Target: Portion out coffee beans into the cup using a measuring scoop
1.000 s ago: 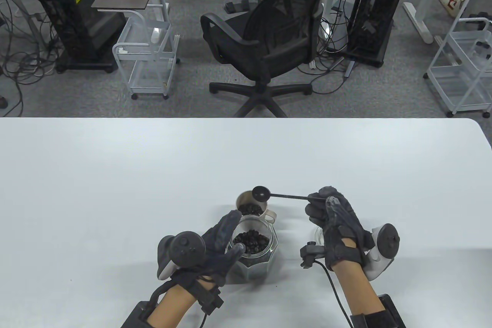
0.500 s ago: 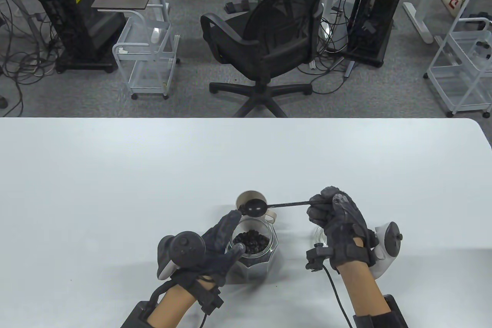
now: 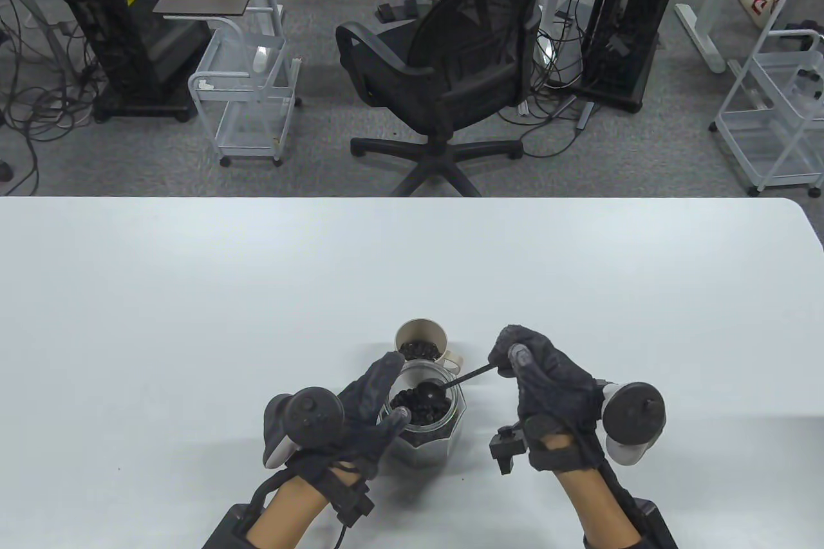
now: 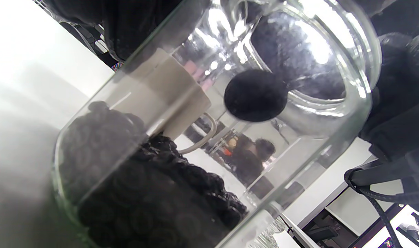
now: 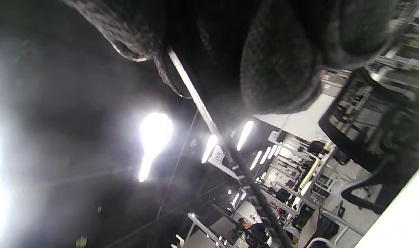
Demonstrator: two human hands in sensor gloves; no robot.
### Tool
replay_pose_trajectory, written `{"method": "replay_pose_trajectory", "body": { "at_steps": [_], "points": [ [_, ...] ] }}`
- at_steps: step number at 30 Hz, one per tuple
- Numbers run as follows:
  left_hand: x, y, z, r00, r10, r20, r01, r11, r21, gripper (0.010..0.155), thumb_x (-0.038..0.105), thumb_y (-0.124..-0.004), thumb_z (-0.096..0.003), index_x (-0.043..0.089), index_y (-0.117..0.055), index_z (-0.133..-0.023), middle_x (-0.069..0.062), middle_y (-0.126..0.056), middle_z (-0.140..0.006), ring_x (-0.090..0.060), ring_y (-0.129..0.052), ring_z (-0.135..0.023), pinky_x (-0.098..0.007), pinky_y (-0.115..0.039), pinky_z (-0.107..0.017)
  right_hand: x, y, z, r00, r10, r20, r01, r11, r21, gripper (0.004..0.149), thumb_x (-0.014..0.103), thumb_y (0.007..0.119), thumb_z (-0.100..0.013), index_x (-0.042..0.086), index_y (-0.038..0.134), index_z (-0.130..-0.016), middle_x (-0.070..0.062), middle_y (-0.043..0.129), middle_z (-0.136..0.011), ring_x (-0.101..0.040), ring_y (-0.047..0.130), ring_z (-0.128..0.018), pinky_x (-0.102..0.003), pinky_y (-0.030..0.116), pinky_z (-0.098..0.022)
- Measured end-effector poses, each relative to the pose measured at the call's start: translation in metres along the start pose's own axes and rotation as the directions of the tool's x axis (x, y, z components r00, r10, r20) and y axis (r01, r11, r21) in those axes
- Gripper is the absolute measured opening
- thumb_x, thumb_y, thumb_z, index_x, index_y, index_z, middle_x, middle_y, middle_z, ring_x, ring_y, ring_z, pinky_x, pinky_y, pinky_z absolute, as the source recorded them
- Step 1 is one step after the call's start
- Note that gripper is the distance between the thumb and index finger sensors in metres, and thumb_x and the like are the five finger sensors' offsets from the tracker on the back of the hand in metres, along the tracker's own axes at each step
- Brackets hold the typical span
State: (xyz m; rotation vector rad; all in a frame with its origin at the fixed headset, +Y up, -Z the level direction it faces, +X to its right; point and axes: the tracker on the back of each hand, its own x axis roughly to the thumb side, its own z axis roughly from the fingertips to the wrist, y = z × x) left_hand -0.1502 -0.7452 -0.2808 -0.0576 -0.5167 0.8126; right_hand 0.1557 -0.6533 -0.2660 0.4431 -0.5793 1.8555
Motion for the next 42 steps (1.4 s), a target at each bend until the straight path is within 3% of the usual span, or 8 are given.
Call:
{"method": "replay_pose_trajectory", "body": {
  "at_steps": [9, 20, 26, 31, 42],
  "points": [
    [0.0, 0.0, 0.0, 1.0, -0.001, 0.0, 0.001, 1.0, 0.0, 0.087, 0.075, -0.051, -0.0461, 0.026, -0.03, -0.115, -0.023, -0.05, -0.116, -0.055, -0.067, -0.099, -0.07, -0.05, -0.068, 0.017, 0.026, 0.006, 0.975, 0.139, 0.172, -0.166, 0.975, 0.151, 0.039, 0.033, 0.076, -0.051, 0.014, 0.084, -0.084, -0.023, 0.092, -0.068, -0.045, 0.094, -0.048, -0.059, 0.072, -0.043],
    [0.0, 0.0, 0.0, 1.0, -0.004, -0.001, 0.004, 1.0, -0.001, 0.087, 0.075, -0.051, -0.0462, 0.026, -0.031, -0.115, -0.023, -0.05, -0.116, -0.055, -0.067, -0.099, -0.07, -0.05, -0.068, 0.005, 0.045, 0.012, 0.975, 0.157, 0.159, -0.192, 0.952, 0.238, 0.039, 0.033, 0.078, -0.05, 0.015, 0.085, -0.083, -0.023, 0.092, -0.068, -0.045, 0.095, -0.047, -0.059, 0.073, -0.043],
    [0.0, 0.0, 0.0, 1.0, -0.005, -0.001, 0.005, 1.0, 0.0, 0.087, 0.075, -0.051, -0.0462, 0.026, -0.03, -0.115, -0.023, -0.05, -0.116, -0.055, -0.067, -0.099, -0.07, -0.05, -0.068, -0.011, 0.047, 0.012, 0.996, 0.087, 0.024, -0.09, 0.964, 0.249, 0.038, 0.034, 0.08, -0.05, 0.014, 0.087, -0.082, -0.023, 0.094, -0.064, -0.043, 0.097, -0.042, -0.057, 0.075, -0.04],
    [0.0, 0.0, 0.0, 1.0, -0.008, -0.001, 0.008, 1.0, 0.001, 0.087, 0.075, -0.051, -0.0462, 0.026, -0.03, -0.115, -0.023, -0.05, -0.117, -0.055, -0.067, -0.099, -0.07, -0.05, -0.068, -0.023, 0.041, 0.011, 0.993, 0.025, -0.113, -0.003, 0.982, 0.19, 0.038, 0.031, 0.082, -0.049, 0.008, 0.088, -0.079, -0.026, 0.096, -0.059, -0.041, 0.1, -0.033, -0.055, 0.079, -0.033],
    [0.0, 0.0, 0.0, 1.0, -0.008, -0.001, 0.008, 1.0, 0.0, 0.086, 0.075, -0.051, -0.0463, 0.026, -0.031, -0.115, -0.023, -0.05, -0.116, -0.055, -0.067, -0.099, -0.07, -0.05, -0.068, -0.051, 0.031, 0.016, 0.891, -0.179, -0.416, 0.206, 0.978, 0.019, 0.039, 0.032, 0.084, -0.048, 0.005, 0.09, -0.076, -0.027, 0.099, -0.054, -0.039, 0.104, -0.027, -0.053, 0.083, -0.028]
  ]
}}
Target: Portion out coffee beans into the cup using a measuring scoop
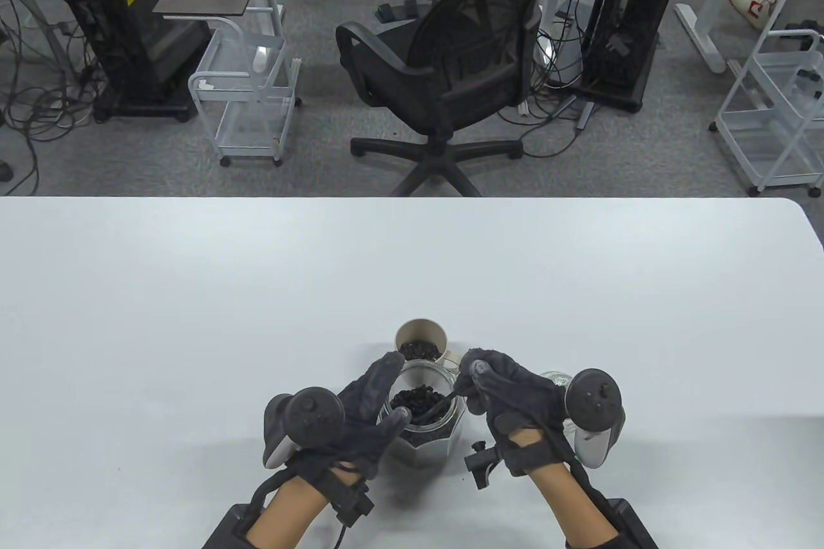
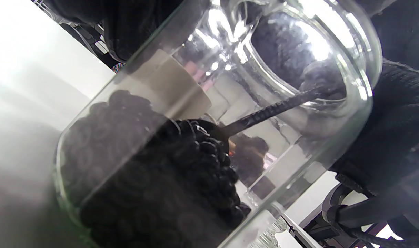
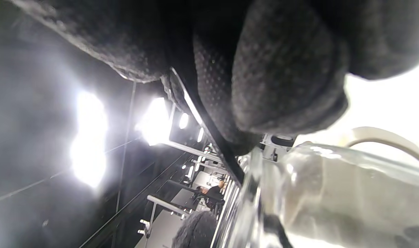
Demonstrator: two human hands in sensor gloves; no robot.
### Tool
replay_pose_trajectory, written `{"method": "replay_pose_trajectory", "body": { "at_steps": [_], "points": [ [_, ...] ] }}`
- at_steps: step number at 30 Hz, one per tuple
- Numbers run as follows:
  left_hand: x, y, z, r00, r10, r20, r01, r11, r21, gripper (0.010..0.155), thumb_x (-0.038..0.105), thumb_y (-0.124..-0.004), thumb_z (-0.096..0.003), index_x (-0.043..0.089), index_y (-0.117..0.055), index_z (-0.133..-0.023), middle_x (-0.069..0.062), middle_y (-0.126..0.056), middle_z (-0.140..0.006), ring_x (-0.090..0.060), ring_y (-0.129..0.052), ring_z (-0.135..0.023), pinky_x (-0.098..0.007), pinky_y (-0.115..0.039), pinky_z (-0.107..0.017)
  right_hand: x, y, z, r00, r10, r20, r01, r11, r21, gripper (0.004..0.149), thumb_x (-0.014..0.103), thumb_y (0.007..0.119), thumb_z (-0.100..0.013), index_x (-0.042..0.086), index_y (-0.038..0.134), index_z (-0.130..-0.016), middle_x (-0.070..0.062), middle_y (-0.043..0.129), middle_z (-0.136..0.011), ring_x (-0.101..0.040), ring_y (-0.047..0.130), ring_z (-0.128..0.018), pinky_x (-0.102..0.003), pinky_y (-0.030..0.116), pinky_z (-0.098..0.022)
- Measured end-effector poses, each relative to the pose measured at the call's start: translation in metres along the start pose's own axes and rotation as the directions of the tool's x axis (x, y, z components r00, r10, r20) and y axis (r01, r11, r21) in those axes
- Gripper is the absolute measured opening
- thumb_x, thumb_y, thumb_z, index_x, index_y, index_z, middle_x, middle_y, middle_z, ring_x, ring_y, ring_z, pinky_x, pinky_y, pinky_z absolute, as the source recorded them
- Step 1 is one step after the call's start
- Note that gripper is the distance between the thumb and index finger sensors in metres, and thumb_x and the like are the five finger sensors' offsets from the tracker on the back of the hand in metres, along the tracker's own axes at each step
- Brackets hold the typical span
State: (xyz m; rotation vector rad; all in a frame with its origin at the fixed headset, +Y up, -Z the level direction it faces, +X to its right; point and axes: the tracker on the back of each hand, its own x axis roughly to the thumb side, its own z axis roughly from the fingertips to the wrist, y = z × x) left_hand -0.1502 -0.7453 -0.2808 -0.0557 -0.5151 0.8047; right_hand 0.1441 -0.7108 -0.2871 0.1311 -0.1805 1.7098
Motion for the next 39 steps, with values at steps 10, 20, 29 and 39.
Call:
{"method": "replay_pose_trajectory", "body": {
  "at_steps": [10, 20, 29, 39],
  "points": [
    [0.0, 0.0, 0.0, 1.0, 0.003, 0.0, -0.003, 1.0, -0.001, 0.086, 0.075, -0.051, -0.0463, 0.026, -0.031, -0.115, -0.023, -0.05, -0.116, -0.055, -0.067, -0.099, -0.07, -0.05, -0.068, -0.007, -0.002, 0.001, 0.991, -0.076, -0.108, 0.073, 0.997, -0.028, 0.039, 0.032, 0.083, -0.049, 0.005, 0.089, -0.077, -0.027, 0.099, -0.054, -0.038, 0.103, -0.027, -0.053, 0.083, -0.028],
    [0.0, 0.0, 0.0, 1.0, 0.003, 0.0, -0.003, 1.0, -0.001, 0.086, 0.075, -0.051, -0.0462, 0.027, -0.031, -0.115, -0.023, -0.05, -0.116, -0.055, -0.067, -0.099, -0.07, -0.05, -0.068, -0.008, -0.006, 0.002, 0.982, -0.122, -0.147, 0.114, 0.991, -0.065, 0.039, 0.032, 0.082, -0.05, 0.006, 0.088, -0.078, -0.026, 0.097, -0.056, -0.039, 0.102, -0.029, -0.053, 0.082, -0.03],
    [0.0, 0.0, 0.0, 1.0, 0.004, 0.0, -0.004, 1.0, -0.001, 0.086, 0.075, -0.051, -0.0461, 0.026, -0.031, -0.115, -0.023, -0.05, -0.116, -0.055, -0.067, -0.099, -0.07, -0.05, -0.068, -0.012, -0.013, 0.001, 0.967, -0.178, -0.183, 0.162, 0.982, -0.099, 0.039, 0.032, 0.081, -0.05, 0.006, 0.087, -0.079, -0.026, 0.097, -0.056, -0.039, 0.102, -0.03, -0.053, 0.081, -0.03],
    [0.0, 0.0, 0.0, 1.0, 0.002, 0.0, -0.002, 1.0, -0.002, 0.086, 0.075, -0.051, -0.0463, 0.026, -0.031, -0.115, -0.023, -0.05, -0.116, -0.055, -0.067, -0.099, -0.07, -0.05, -0.068, -0.013, -0.021, 0.0, 0.958, -0.207, -0.2, 0.184, 0.974, -0.13, 0.04, 0.032, 0.08, -0.05, 0.005, 0.086, -0.079, -0.026, 0.096, -0.057, -0.038, 0.101, -0.03, -0.053, 0.081, -0.03]
  ]
}}
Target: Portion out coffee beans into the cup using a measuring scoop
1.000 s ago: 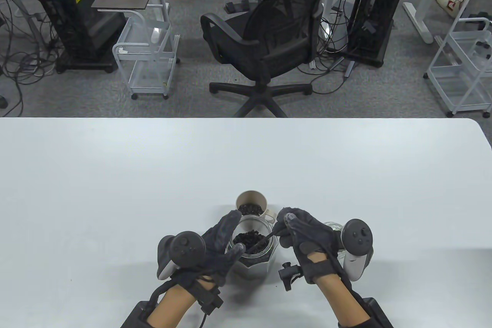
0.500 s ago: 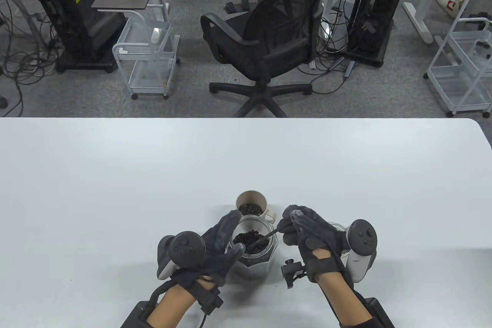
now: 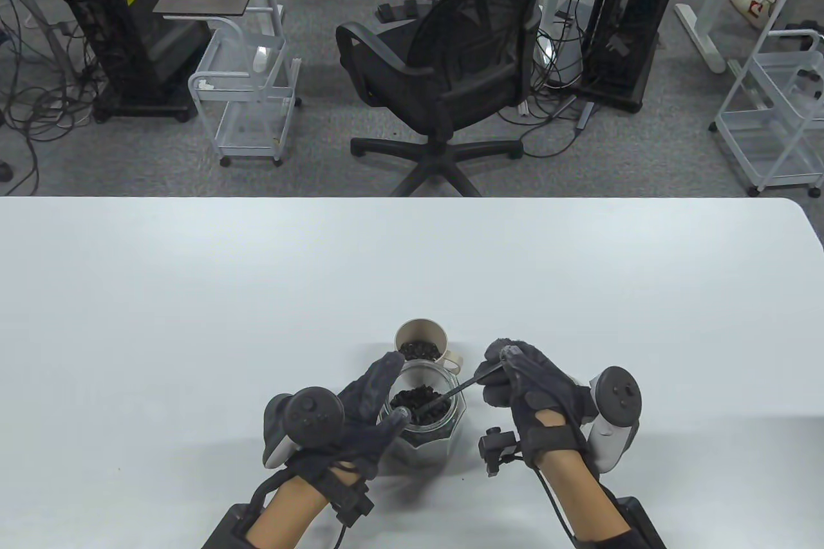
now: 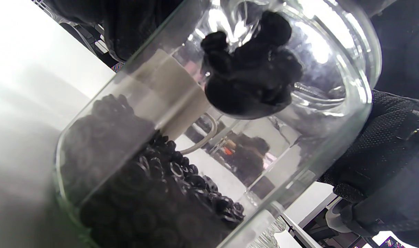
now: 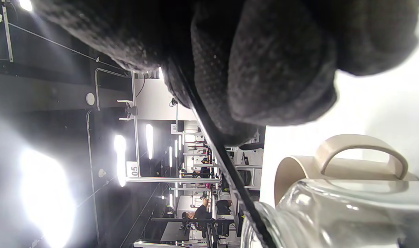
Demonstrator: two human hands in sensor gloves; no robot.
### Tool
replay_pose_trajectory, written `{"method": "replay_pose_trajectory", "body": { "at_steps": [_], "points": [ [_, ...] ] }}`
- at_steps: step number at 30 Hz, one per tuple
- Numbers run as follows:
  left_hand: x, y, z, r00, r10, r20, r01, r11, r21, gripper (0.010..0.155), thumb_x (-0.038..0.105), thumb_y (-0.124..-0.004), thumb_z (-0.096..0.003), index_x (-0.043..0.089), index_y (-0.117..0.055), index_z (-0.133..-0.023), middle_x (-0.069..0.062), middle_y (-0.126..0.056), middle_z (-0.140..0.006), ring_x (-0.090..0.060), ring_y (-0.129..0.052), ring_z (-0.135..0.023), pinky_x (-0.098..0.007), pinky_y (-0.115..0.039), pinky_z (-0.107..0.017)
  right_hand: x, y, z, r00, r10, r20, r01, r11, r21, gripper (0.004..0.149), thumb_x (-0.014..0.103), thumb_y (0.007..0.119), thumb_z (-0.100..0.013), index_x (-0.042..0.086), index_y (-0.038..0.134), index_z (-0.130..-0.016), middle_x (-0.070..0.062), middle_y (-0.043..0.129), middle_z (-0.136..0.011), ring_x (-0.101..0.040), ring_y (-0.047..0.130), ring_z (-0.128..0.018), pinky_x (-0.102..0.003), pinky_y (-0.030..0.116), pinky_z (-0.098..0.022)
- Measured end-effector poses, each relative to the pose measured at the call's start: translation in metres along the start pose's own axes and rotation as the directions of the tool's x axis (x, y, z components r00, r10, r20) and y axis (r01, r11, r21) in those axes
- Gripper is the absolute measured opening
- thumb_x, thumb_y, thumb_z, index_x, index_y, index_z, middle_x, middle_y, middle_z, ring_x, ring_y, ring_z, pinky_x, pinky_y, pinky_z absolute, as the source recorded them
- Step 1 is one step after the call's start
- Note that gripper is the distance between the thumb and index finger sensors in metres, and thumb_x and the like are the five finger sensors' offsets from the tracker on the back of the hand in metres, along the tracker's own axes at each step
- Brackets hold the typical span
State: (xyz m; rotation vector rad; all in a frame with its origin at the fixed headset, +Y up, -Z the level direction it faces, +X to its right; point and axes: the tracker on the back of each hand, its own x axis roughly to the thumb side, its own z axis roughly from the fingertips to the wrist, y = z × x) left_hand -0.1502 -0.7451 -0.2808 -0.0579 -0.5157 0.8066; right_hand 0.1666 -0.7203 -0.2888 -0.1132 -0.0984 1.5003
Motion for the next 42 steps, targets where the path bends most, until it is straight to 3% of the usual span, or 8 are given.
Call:
{"method": "replay_pose_trajectory", "body": {
  "at_steps": [12, 30, 42],
  "points": [
    [0.0, 0.0, 0.0, 1.0, 0.0, 0.0, 0.0, 1.0, 0.0, 0.086, 0.075, -0.051, -0.0461, 0.027, -0.03, -0.115, -0.023, -0.05, -0.116, -0.055, -0.067, -0.099, -0.07, -0.05, -0.068, -0.001, -0.009, -0.003, 0.998, -0.046, -0.036, 0.045, 0.999, -0.025, 0.04, 0.033, 0.08, -0.051, 0.006, 0.086, -0.079, -0.026, 0.096, -0.057, -0.038, 0.101, -0.03, -0.053, 0.081, -0.031],
    [0.0, 0.0, 0.0, 1.0, 0.0, -0.001, 0.0, 1.0, -0.001, 0.086, 0.075, -0.051, -0.0461, 0.027, -0.03, -0.115, -0.023, -0.05, -0.116, -0.055, -0.067, -0.099, -0.07, -0.05, -0.068, -0.018, -0.027, -0.01, 0.945, -0.265, -0.189, 0.251, 0.963, -0.093, 0.04, 0.033, 0.078, -0.052, 0.006, 0.084, -0.081, -0.025, 0.095, -0.059, -0.037, 0.101, -0.033, -0.052, 0.081, -0.032],
    [0.0, 0.0, 0.0, 1.0, 0.0, -0.001, -0.001, 1.0, -0.002, 0.086, 0.075, -0.051, -0.0462, 0.027, -0.03, -0.115, -0.023, -0.05, -0.116, -0.055, -0.067, -0.099, -0.07, -0.05, -0.068, -0.013, -0.033, -0.007, 0.921, -0.36, -0.151, 0.343, 0.931, -0.125, 0.041, 0.036, 0.075, -0.055, 0.009, 0.079, -0.085, -0.023, 0.093, -0.065, -0.037, 0.101, -0.04, -0.052, 0.08, -0.037]
  ]
}}
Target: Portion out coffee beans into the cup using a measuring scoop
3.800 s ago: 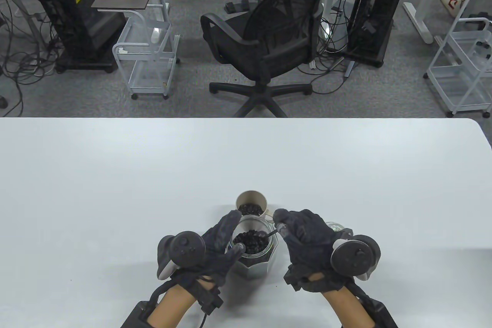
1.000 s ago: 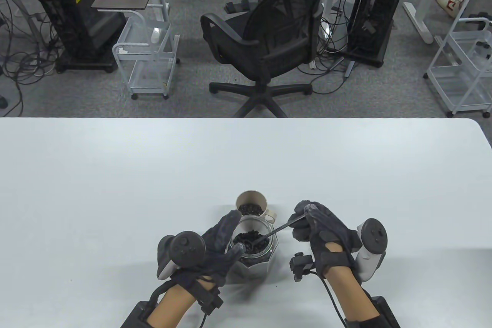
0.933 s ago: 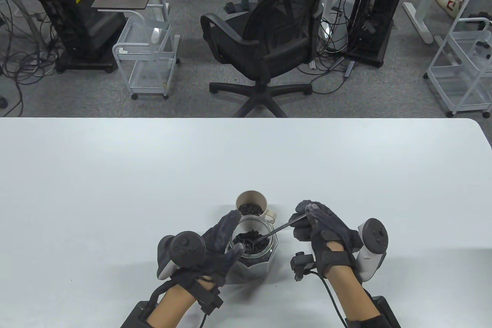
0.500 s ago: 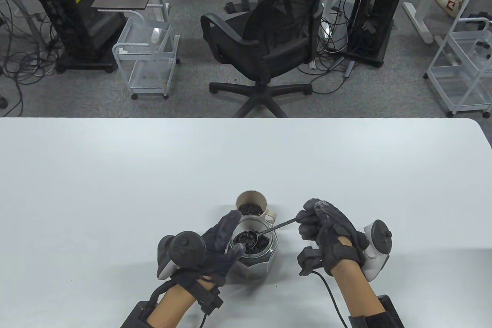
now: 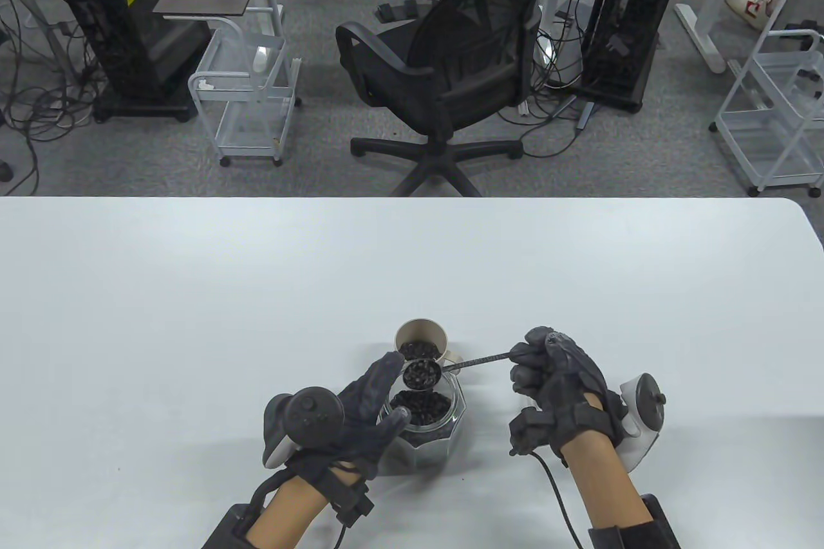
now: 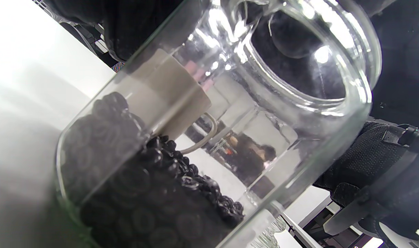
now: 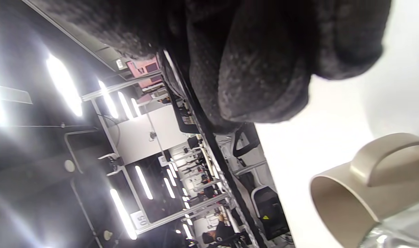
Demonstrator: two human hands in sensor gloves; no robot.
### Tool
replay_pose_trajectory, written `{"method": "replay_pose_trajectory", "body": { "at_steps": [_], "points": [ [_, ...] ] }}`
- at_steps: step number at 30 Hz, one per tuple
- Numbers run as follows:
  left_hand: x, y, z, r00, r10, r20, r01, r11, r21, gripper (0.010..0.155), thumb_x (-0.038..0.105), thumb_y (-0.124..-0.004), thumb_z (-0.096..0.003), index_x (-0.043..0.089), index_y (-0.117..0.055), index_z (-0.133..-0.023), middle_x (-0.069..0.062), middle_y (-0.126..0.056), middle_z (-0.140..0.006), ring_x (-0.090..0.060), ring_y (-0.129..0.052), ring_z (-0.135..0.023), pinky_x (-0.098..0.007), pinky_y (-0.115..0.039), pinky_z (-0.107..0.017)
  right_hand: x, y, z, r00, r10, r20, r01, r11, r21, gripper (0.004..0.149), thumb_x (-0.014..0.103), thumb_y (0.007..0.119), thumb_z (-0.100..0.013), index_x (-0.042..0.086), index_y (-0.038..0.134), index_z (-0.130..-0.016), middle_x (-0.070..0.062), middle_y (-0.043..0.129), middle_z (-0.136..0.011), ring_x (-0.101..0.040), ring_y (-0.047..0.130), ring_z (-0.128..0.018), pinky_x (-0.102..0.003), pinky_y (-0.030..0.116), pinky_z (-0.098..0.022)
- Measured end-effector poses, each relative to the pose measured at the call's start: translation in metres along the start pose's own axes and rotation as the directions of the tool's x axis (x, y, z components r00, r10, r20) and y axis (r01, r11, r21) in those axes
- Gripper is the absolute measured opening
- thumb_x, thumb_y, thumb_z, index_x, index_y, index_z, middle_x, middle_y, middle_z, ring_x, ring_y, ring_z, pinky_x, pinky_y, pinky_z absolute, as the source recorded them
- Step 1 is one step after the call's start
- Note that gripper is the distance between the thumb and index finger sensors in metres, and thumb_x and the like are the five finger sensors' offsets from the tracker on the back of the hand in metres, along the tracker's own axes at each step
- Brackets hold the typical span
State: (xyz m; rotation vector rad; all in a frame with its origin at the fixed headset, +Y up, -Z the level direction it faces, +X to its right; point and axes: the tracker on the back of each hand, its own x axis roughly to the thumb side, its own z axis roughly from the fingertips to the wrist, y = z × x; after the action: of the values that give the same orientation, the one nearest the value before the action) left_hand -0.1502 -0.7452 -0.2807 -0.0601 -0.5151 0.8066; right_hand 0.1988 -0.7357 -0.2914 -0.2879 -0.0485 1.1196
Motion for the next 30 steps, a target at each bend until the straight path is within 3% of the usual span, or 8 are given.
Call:
{"method": "replay_pose_trajectory", "body": {
  "at_steps": [15, 30],
  "points": [
    [0.0, 0.0, 0.0, 1.0, 0.001, 0.0, -0.001, 1.0, -0.001, 0.086, 0.075, -0.051, -0.0463, 0.027, -0.03, -0.115, -0.023, -0.05, -0.116, -0.055, -0.067, -0.099, -0.07, -0.05, -0.068, -0.001, 0.0, 0.001, 0.995, -0.088, 0.041, 0.089, 0.996, -0.022, 0.044, 0.032, 0.073, -0.055, 0.009, 0.072, -0.092, -0.023, 0.086, -0.079, -0.042, 0.099, -0.062, -0.055, 0.077, -0.052],
    [0.0, 0.0, 0.0, 1.0, 0.003, -0.001, -0.003, 1.0, -0.002, 0.086, 0.075, -0.051, -0.0462, 0.027, -0.03, -0.115, -0.023, -0.05, -0.116, -0.055, -0.067, -0.099, -0.07, -0.05, -0.068, -0.015, 0.0, -0.005, 0.999, 0.015, 0.046, -0.013, 0.999, -0.042, 0.045, 0.03, 0.073, -0.054, 0.007, 0.071, -0.093, -0.026, 0.084, -0.08, -0.045, 0.096, -0.064, -0.057, 0.075, -0.052]
  ]
}}
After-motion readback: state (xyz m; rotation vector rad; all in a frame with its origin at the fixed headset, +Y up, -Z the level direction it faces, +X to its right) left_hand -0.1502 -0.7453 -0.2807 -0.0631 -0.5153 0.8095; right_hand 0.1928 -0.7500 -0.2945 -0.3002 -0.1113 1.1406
